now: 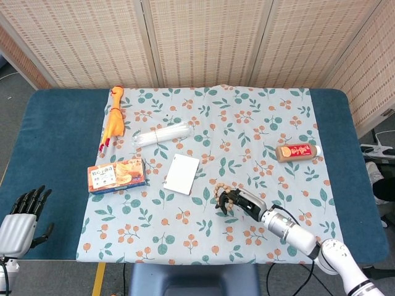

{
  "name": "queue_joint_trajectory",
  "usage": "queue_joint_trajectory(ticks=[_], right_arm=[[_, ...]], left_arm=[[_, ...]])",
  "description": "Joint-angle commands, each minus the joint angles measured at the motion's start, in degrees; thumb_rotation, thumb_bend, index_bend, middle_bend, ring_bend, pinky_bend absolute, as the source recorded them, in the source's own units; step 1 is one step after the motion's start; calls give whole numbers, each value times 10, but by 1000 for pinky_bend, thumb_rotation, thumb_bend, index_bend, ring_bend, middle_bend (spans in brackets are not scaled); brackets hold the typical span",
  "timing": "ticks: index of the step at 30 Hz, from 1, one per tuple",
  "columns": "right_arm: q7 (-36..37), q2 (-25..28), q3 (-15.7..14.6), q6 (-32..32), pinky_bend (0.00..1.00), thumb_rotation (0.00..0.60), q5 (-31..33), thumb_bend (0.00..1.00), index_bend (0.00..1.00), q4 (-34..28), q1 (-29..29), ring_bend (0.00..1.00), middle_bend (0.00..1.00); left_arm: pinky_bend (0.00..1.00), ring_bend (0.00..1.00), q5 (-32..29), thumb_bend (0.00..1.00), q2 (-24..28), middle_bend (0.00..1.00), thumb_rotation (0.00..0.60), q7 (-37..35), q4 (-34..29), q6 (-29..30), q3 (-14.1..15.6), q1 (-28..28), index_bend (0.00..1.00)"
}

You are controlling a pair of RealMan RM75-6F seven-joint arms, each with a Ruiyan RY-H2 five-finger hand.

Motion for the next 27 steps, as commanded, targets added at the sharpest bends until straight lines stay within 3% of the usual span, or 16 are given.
queue_joint_trajectory(ticks=[1, 3, 7, 9, 18, 23, 25, 27], right_arm=[[-6, 8, -7, 18, 133, 370, -16, 1000, 431, -11, 7, 276, 643], [-9, 11, -7, 28, 131, 466, -21, 1000, 376, -18, 7, 246, 633], [-15, 16, -9, 44, 129, 574, -33, 1000, 294, -26, 8, 202, 590], [-19, 19, -11, 54, 127, 600, -43, 1000, 271, -31, 9, 188, 578], [-72, 22, -20, 115, 127, 600, -117, 1000, 281, -52, 9, 187, 577], [-51, 3, -1, 92, 124, 600, -95, 1000, 286, -52, -16, 187, 577], [-31, 1, 6, 59, 123, 551, -70, 1000, 289, -39, -18, 187, 576], [-11, -1, 12, 26, 123, 430, -46, 926, 287, -20, -15, 187, 576]], left_arm=[[113, 0, 0, 403, 0, 0, 600, 0, 0, 0, 0, 0, 0], [113, 0, 0, 404, 0, 0, 600, 0, 0, 0, 0, 0, 0], [113, 0, 0, 405, 1, 0, 600, 0, -1, 0, 0, 0, 0], [113, 0, 1, 404, 1, 0, 600, -1, 0, 0, 0, 1, 0], [114, 0, 1, 405, 1, 0, 600, -1, -2, 1, 0, 1, 0], [114, 0, 1, 405, 1, 0, 600, 0, -2, 1, 0, 1, 0], [114, 0, 2, 405, 1, 0, 600, 0, -2, 1, 0, 1, 0], [114, 0, 1, 405, 1, 0, 600, 0, -2, 0, 0, 1, 0]])
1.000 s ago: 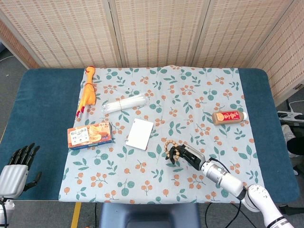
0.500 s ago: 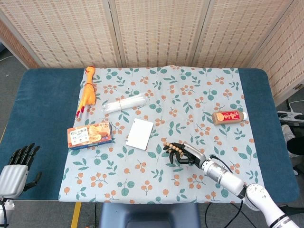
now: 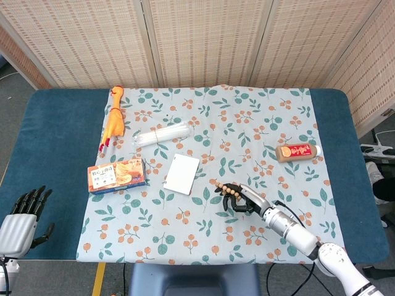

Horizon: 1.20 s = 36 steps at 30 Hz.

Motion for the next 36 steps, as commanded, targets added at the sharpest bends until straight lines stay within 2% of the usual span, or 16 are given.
queue_joint_trajectory(ticks=[1, 3, 6, 11, 16, 17, 19, 20, 24, 26, 27, 32, 34, 36], right_arm=[[38, -7, 16, -65, 123, 396, 48, 867, 287, 34, -1, 187, 576], [35, -11, 22, -82, 122, 327, 58, 632, 290, 47, 2, 187, 576], [28, -19, 31, -104, 119, 271, 73, 445, 308, 58, 1, 187, 576], [14, -29, 37, -140, 111, 191, 97, 274, 348, 79, 0, 188, 575], [9, -38, 33, -164, 107, 158, 116, 217, 381, 92, 3, 189, 575], [6, -39, 31, -167, 107, 157, 117, 222, 385, 93, 4, 189, 576], [2, -41, 28, -171, 107, 154, 122, 305, 393, 93, 5, 189, 576], [1, -43, 27, -172, 107, 150, 124, 412, 401, 93, 5, 189, 576], [-11, -48, 22, -169, 107, 145, 126, 726, 426, 90, 5, 191, 576], [-13, -48, 18, -169, 107, 145, 127, 804, 437, 87, 5, 191, 576], [-14, -48, 15, -168, 107, 148, 126, 834, 443, 85, 5, 191, 576], [-23, -45, 9, -164, 107, 163, 124, 858, 460, 80, 4, 191, 576], [-23, -44, 9, -161, 107, 180, 124, 914, 469, 81, 5, 191, 576], [-24, -39, 8, -158, 107, 255, 122, 984, 474, 81, 7, 191, 576]], left_arm=[[114, 0, -1, 405, 0, 0, 600, 0, 0, -1, 0, 0, 0], [114, 0, -1, 406, 0, 0, 600, 0, 0, 0, 0, 0, 0], [115, 0, -2, 406, 0, 0, 600, 0, 1, -1, -1, 0, 0], [114, 0, -2, 406, 0, 0, 600, 0, 1, -2, -1, -1, 0], [116, 0, -2, 406, 0, 0, 600, 0, 1, -2, -1, 0, 0], [116, 0, -2, 406, 0, 0, 600, 1, 0, -1, -1, 0, 0], [116, 0, -2, 406, 0, 0, 600, 1, 0, -1, -1, 0, 0], [115, 0, -2, 406, 0, 0, 600, 1, 1, -1, -1, 0, 0], [116, 0, -2, 406, 0, 0, 600, 0, 1, -1, -1, 0, 0], [115, 0, -2, 406, -1, 0, 600, -1, 2, -2, 0, 0, 0], [116, 0, -2, 405, 0, 0, 600, -1, 2, -2, 0, 0, 0], [115, 0, 1, 405, 1, 0, 600, -2, 0, 3, -1, 1, 0], [115, 0, 1, 405, 2, 0, 600, -2, 0, 4, -1, 2, 0], [116, 0, 1, 405, 1, 0, 600, -1, 0, 3, -1, 1, 0]])
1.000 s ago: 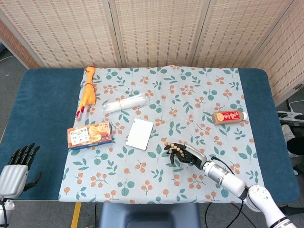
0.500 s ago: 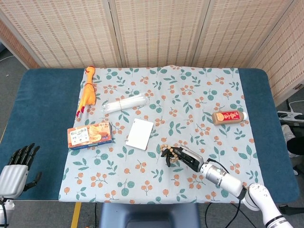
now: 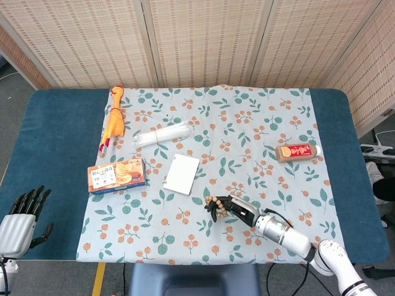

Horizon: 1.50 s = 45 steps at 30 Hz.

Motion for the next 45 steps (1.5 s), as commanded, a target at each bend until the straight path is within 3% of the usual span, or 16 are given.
queue_joint_trajectory(ticks=[1, 5, 6, 11, 15, 20, 25, 32, 37, 45], right_arm=[[-5, 6, -2, 6, 107, 291, -7, 997, 471, -1, 3, 191, 576], [-16, 10, 0, 36, 109, 567, -19, 1000, 468, -9, 1, 193, 576], [-34, 5, 5, 56, 110, 598, -29, 1000, 486, -15, -4, 197, 576], [-124, -17, 29, 127, 112, 600, -93, 1000, 557, -29, -24, 219, 577], [-254, -44, 59, 181, 112, 600, -196, 1000, 597, -28, -30, 238, 594], [-405, -63, 96, 198, 111, 600, -310, 1000, 604, -12, -22, 240, 598], [-507, -49, 88, 194, 111, 600, -378, 1000, 603, 1, -11, 240, 597], [-550, -41, 71, 199, 111, 600, -385, 1000, 601, -2, -17, 240, 597], [-568, -27, 74, 169, 111, 600, -363, 1000, 467, -13, -35, 240, 597], [-640, 14, 89, 103, 110, 598, -318, 999, 358, -61, -105, 233, 577]], left_arm=[[116, 0, -1, 405, 0, 0, 600, 1, 0, -1, 0, -1, 0], [116, 0, 0, 403, -1, 0, 600, 1, 0, -2, 1, -1, 0], [116, 0, 0, 404, -2, 0, 600, 1, 1, -2, 1, -1, 0], [116, 0, 2, 403, -3, 0, 600, 0, 2, 0, 0, 0, 0], [115, 0, 2, 403, 0, 0, 600, -1, -1, -1, 0, -1, 0], [116, 0, 4, 404, 0, 0, 600, 0, -1, 0, 1, -1, 0], [116, 0, 5, 404, -1, 0, 600, 1, -1, 0, 2, -1, 0], [116, 0, 3, 403, -1, 0, 600, 1, -2, 0, 1, 0, 0], [116, 0, 4, 403, 0, 0, 600, 0, -2, 2, 1, 0, 0], [116, 0, 3, 402, 0, 0, 600, 0, -1, -2, 1, -1, 0]])
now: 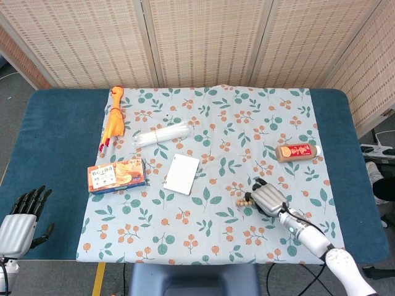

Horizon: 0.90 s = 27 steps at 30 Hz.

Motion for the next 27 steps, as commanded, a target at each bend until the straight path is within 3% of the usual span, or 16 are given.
queue_joint_trajectory(ticks=[1, 2, 7, 11, 17, 20, 27], right_arm=[[-41, 22, 6, -25, 104, 594, 17, 973, 327, -24, -34, 221, 550], [-58, 27, 5, -28, 99, 588, 17, 943, 302, -30, -43, 210, 526], [-112, 34, 0, -14, 24, 531, 16, 587, 98, -45, -65, 87, 302], [-118, 42, -8, -7, 0, 491, 19, 427, 10, -45, -67, 7, 169], [-98, 62, -18, 12, 0, 454, 18, 299, 0, -61, -68, 0, 39], [-79, 66, 6, 32, 0, 452, 36, 279, 0, -105, -87, 0, 4], [-86, 63, 45, 41, 0, 455, 27, 278, 0, -133, -87, 0, 0]], left_arm=[[116, 0, 0, 402, 0, 0, 600, 1, 0, -1, 0, 0, 0], [116, 0, 0, 403, -1, 0, 600, 1, 0, -1, 0, 0, 0], [116, 0, 2, 402, 0, 0, 600, 2, -3, -1, 2, 0, 0], [116, 0, 1, 403, 0, 0, 600, 2, -3, -2, 2, 0, 0], [119, 0, 1, 402, 1, 0, 600, -1, -3, 1, 1, 1, 0], [119, 0, -1, 403, 2, 0, 600, -4, -2, -3, 1, -1, 0], [119, 0, -2, 402, 0, 0, 600, -1, -2, -6, 1, -2, 0]])
